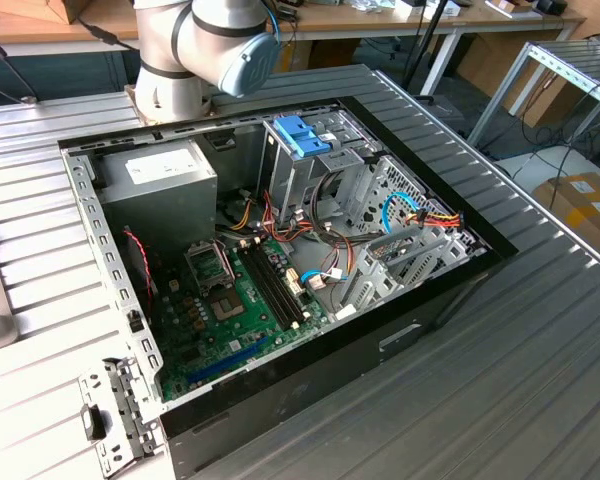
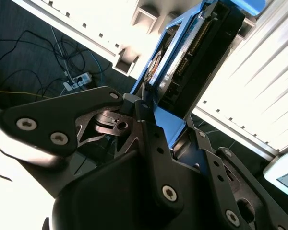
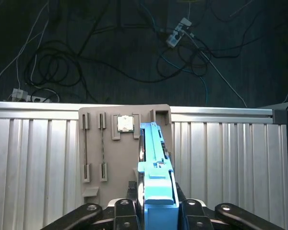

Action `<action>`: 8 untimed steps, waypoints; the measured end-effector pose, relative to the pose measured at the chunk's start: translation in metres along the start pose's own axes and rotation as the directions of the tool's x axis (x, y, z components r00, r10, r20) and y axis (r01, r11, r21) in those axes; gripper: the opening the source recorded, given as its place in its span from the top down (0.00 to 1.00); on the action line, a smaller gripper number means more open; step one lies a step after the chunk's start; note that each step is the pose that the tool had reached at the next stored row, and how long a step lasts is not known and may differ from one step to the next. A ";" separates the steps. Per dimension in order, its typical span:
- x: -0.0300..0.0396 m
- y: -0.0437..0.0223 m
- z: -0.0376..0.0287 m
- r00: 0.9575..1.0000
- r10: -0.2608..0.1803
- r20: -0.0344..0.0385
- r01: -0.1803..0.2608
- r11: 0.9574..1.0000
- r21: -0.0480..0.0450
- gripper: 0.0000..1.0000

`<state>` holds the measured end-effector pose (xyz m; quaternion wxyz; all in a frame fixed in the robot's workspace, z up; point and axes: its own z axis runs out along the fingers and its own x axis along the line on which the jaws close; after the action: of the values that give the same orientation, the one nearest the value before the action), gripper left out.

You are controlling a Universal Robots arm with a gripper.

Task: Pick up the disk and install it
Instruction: 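Pick up the disk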

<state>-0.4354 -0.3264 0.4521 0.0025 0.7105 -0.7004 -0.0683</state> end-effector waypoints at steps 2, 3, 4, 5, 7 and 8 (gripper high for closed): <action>0.0001 -0.0022 0.0005 1.000 0.000 0.000 0.000 1.000 -0.004 0.63; 0.0001 -0.0026 0.0011 1.000 0.001 0.000 -0.001 1.000 -0.005 0.63; 0.0002 -0.0028 0.0019 1.000 0.001 0.000 -0.001 1.000 -0.006 0.63; 0.0003 -0.0030 0.0026 1.000 0.001 0.000 -0.001 1.000 -0.007 0.63; 0.0003 -0.0031 0.0027 1.000 0.001 0.000 -0.001 1.000 -0.007 0.63; 0.0003 -0.0031 0.0027 1.000 0.001 0.000 -0.001 1.000 -0.007 0.63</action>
<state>-0.4325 -0.3265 0.4491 0.0052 0.7102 -0.7004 -0.0709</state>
